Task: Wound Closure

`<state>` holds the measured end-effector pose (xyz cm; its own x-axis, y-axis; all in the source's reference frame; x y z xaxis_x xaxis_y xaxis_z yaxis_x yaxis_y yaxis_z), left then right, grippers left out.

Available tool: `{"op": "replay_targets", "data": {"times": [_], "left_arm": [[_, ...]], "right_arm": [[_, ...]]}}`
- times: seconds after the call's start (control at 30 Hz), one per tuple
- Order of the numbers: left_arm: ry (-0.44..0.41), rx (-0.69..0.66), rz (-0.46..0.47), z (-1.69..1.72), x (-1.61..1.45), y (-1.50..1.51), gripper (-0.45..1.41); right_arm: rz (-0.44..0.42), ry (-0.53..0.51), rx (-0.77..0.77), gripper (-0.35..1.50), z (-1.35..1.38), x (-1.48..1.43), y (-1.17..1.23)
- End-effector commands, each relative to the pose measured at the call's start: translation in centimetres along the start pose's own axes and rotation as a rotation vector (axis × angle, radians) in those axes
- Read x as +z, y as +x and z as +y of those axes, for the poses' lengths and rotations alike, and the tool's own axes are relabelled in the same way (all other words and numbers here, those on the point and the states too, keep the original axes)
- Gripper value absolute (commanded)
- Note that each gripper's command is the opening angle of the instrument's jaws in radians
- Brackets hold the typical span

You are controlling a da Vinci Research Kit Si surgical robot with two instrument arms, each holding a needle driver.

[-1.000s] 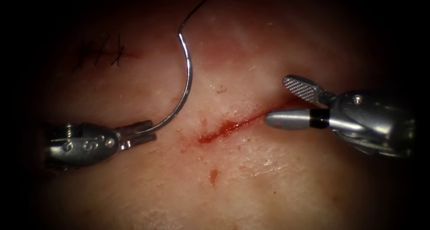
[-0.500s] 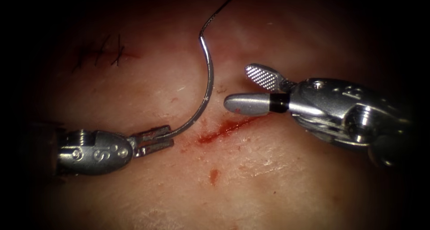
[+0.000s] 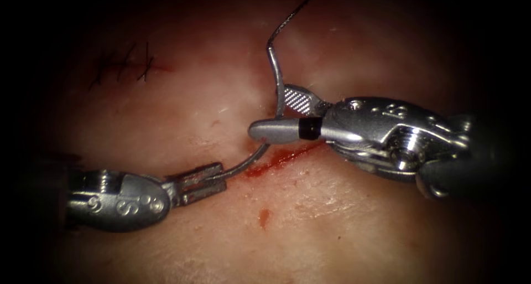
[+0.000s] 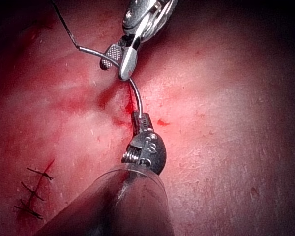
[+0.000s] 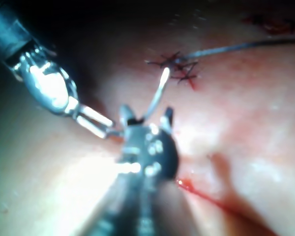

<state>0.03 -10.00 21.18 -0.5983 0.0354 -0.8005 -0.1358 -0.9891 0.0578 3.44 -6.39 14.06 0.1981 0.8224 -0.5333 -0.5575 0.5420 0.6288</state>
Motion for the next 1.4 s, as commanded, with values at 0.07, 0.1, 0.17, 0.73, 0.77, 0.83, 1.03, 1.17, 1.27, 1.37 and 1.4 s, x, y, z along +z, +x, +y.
{"op": "replay_targets", "data": {"times": [0.07, 0.1, 0.17, 0.73, 0.77, 0.83, 1.03, 1.17, 1.27, 1.37, 1.4], "left_arm": [[0.001, 0.007, 0.001, 0.12, 0.07, 0.02, -0.45], [0.001, 0.007, 0.001, 0.13, 0.08, 0.02, -0.45], [0.001, 0.013, 0.002, 0.14, 0.09, 0.03, -0.45], [-0.002, -0.044, 0.011, 0.06, 0.06, 0.06, 0.10], [-0.004, -0.105, 0.014, 0.03, 0.05, 0.07, 0.29], [-0.022, -0.201, 0.030, 0.00, 0.01, 0.08, 0.56], [-0.205, -0.489, 0.155, -0.09, -0.11, 0.17, 0.81], [-0.236, -0.574, 0.173, -0.19, -0.11, 0.19, 0.96], [-0.237, -0.628, 0.166, -0.28, -0.07, 0.19, 1.08], [-0.238, -0.687, 0.156, -0.36, -0.01, 0.17, 1.18], [-0.242, -0.708, 0.145, -0.38, 0.02, 0.14, 1.18]], "right_arm": [[0.016, 0.007, -0.002, 1.01, -0.04, 0.04, -0.02], [0.019, 0.008, -0.002, 1.01, -0.04, 0.05, -0.02], [0.028, 0.010, -0.002, 1.01, -0.06, 0.06, -0.02], [0.008, 0.071, -0.067, -0.35, -0.13, -0.10, 0.10], [0.008, 0.071, -0.073, -0.35, -0.13, -0.10, 0.10], [0.011, 0.070, -0.091, -0.35, -0.13, -0.11, 0.10], [0.022, 0.072, -0.163, -0.35, -0.09, -0.10, 0.11], [0.023, 0.139, -0.213, -0.35, -0.09, -0.10, 0.10], [0.025, 0.198, -0.273, -0.35, -0.11, -0.11, 0.11], [0.036, 0.235, -0.328, -0.35, -0.13, -0.12, 0.13], [0.035, 0.243, -0.342, -0.35, -0.14, -0.12, 0.13]]}}
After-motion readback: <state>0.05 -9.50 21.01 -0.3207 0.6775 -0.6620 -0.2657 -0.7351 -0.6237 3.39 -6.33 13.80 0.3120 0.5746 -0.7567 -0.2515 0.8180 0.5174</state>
